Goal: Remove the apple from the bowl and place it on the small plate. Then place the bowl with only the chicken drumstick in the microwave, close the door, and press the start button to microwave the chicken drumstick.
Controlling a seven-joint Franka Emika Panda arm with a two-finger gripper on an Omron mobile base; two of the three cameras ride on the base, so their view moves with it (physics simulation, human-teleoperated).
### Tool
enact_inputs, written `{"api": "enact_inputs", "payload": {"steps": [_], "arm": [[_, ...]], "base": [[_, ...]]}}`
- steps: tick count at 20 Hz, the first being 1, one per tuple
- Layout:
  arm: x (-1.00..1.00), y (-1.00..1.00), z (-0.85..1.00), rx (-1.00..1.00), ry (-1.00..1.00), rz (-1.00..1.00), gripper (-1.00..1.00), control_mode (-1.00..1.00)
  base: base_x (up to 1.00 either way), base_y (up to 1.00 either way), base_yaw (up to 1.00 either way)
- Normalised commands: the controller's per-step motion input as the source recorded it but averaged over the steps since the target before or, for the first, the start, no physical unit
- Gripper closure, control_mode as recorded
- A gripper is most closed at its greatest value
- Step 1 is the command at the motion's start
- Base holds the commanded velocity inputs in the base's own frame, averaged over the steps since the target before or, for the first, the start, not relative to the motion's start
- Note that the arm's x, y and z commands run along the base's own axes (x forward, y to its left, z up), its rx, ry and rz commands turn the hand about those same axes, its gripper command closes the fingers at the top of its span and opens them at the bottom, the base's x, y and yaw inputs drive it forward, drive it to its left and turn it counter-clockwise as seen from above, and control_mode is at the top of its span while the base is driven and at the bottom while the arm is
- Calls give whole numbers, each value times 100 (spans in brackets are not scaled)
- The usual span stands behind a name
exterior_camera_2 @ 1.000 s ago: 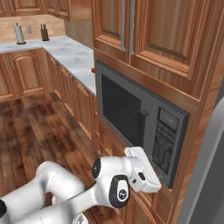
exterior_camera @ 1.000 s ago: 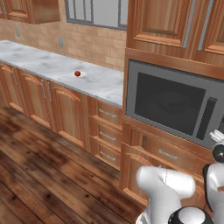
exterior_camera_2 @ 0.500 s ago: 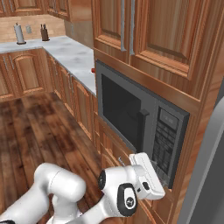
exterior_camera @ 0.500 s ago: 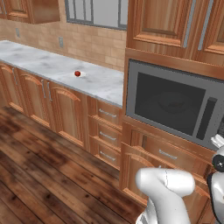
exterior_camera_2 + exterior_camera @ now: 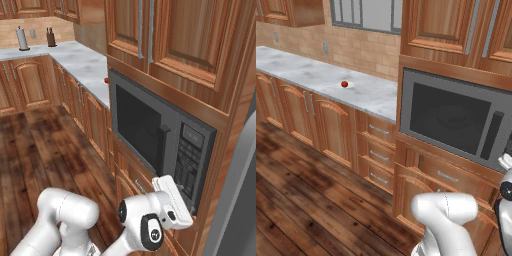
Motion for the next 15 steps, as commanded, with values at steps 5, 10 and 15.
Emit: {"api": "enact_inputs", "payload": {"steps": [5,10,15], "arm": [[14,-14,-24,0,0,0,-100,-100],[6,-29,-33,0,0,-1,-100,-100],[0,-55,-32,0,0,0,-100,-100]], "base": [[0,0,0],[0,0,0],[0,0,0]]}}
